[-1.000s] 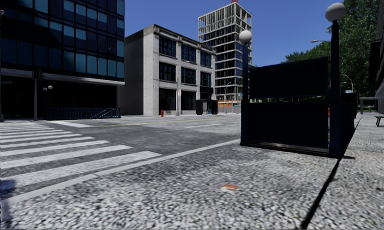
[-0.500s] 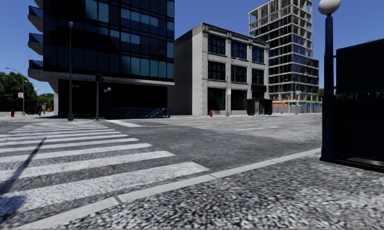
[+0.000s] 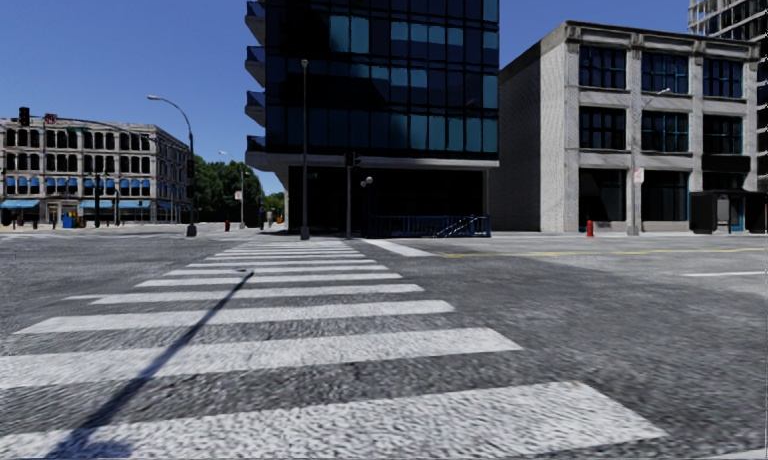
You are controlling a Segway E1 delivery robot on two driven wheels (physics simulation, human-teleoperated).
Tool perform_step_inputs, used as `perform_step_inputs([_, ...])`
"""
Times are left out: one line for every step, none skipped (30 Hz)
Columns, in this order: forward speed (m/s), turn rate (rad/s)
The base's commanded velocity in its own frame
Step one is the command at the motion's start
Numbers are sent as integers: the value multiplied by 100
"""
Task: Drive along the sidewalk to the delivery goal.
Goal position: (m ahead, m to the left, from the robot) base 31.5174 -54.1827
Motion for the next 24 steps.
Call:
perform_step_inputs([176,83])
perform_step_inputs([176,83])
perform_step_inputs([176,83])
perform_step_inputs([176,79])
perform_step_inputs([176,76])
perform_step_inputs([176,66])
perform_step_inputs([176,66])
perform_step_inputs([176,24])
perform_step_inputs([176,13])
perform_step_inputs([176,9])
perform_step_inputs([176,5])
perform_step_inputs([176,5])
perform_step_inputs([176,3])
perform_step_inputs([176,1])
perform_step_inputs([176,0])
perform_step_inputs([176,0])
perform_step_inputs([176,0])
perform_step_inputs([176,0])
perform_step_inputs([176,0])
perform_step_inputs([176,0])
perform_step_inputs([176,0])
perform_step_inputs([176,0])
perform_step_inputs([176,0])
perform_step_inputs([176,0])
